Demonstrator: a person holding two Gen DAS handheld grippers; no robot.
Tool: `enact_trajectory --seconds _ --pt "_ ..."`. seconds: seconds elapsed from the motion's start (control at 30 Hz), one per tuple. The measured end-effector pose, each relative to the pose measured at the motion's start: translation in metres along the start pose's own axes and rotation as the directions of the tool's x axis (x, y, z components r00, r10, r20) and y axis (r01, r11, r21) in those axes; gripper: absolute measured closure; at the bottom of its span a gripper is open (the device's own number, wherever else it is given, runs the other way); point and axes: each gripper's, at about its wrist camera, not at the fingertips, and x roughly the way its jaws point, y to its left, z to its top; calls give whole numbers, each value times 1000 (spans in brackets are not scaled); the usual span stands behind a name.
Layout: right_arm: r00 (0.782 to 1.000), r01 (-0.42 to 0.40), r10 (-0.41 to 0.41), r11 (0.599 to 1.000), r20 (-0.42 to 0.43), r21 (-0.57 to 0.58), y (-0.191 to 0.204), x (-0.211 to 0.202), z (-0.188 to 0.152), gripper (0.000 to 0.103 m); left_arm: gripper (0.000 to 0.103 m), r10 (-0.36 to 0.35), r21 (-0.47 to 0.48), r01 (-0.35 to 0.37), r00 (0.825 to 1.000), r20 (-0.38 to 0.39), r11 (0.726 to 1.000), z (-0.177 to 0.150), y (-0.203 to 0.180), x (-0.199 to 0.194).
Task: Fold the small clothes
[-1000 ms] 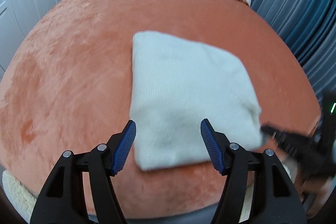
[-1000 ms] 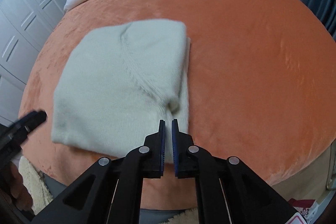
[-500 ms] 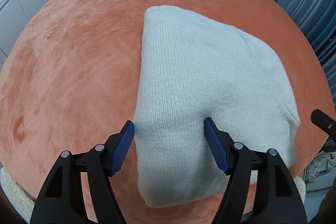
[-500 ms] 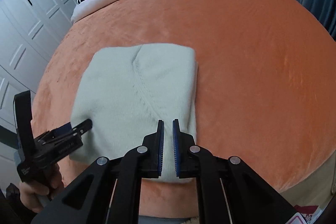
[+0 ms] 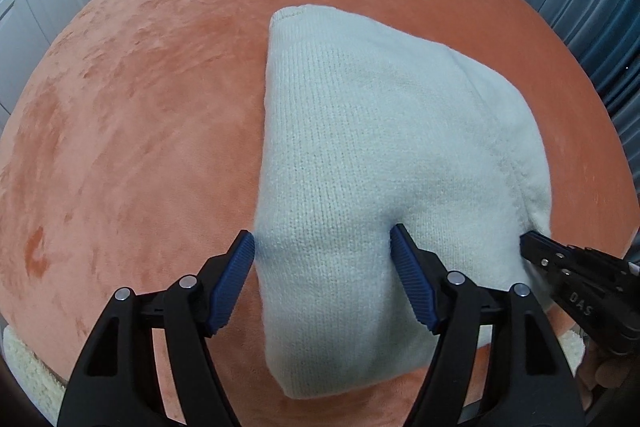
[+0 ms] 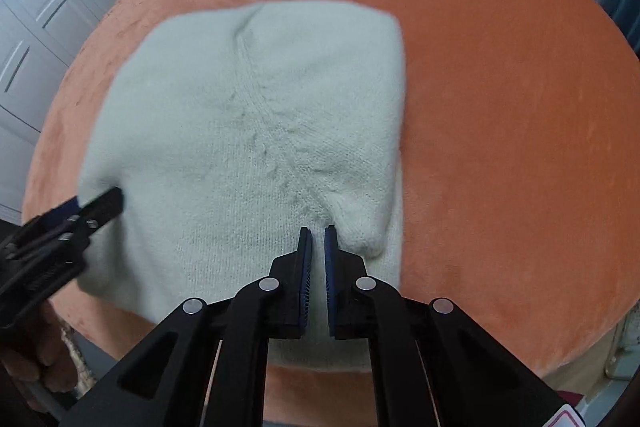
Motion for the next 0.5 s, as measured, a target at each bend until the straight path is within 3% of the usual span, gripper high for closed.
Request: enact_trajectory --seconds 0.23,0.33,0.4,0.5 --pt "997 -47 45 998 61 32 1 -58 -12 98 35 11 9 -11 1000 5 1000 1 -1 -2" --pt "999 -14 15 998 -32 55 -6 -22 -25 100 34 12 15 -12 1000 10 1000 0 -1 -2" --pt "999 -28 31 998 -38 63 -11 -3 -26 101 34 -7 13 7 1000 7 1000 -2 -1 -6" --pt "999 -48 47 996 20 71 -12 -35 -19 91 35 -89 -37 90 995 42 995 -3 13 -28"
